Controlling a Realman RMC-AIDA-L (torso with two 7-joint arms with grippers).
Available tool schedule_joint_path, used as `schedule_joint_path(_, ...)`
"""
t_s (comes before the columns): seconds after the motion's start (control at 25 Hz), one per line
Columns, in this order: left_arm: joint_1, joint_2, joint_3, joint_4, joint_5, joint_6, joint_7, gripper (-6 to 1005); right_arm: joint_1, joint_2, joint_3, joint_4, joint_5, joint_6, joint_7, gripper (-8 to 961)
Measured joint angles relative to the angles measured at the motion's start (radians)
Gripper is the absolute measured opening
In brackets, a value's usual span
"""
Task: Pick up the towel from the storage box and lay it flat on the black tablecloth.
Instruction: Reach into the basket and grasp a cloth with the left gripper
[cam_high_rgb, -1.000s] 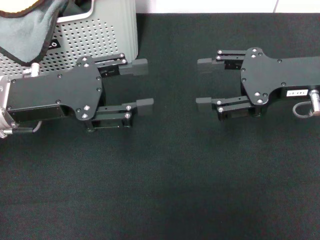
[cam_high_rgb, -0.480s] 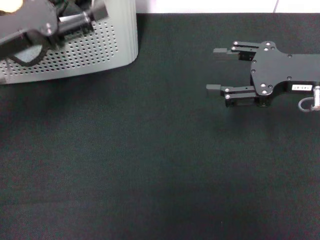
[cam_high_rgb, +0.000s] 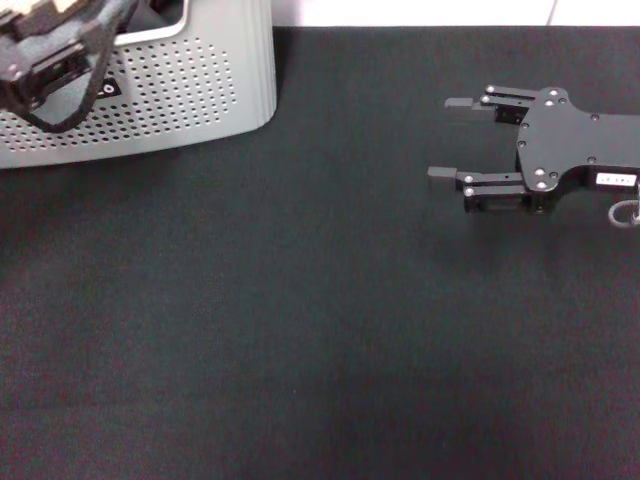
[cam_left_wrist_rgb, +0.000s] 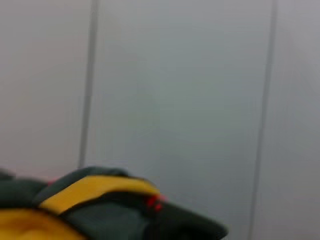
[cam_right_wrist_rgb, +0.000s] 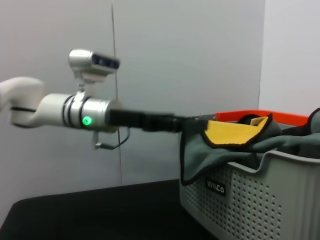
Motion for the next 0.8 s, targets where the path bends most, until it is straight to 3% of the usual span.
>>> schedule_joint_path(0.4, 0.081, 0.0, -0.067, -0.157, -0.023, 0.002, 0.06, 671, 0.003, -0.002, 0.008, 0.001, 0.0, 0.001, -0.018, 781)
schedule_joint_path(0.56, 0.086, 0.006, -0.104, -0.247, -0.027, -0.001, 0.093, 666, 0.001, -0.002, 0.007, -0.001, 0.0, 0.006, -0.02, 781)
schedule_joint_path(0.8, 0.096, 0.004, -0.135, -0.275, -0.026, -0.006, 0.124, 658, 0.002, -0.004, 0.0, -0.001, -0.001, 0.009, -0.03, 781)
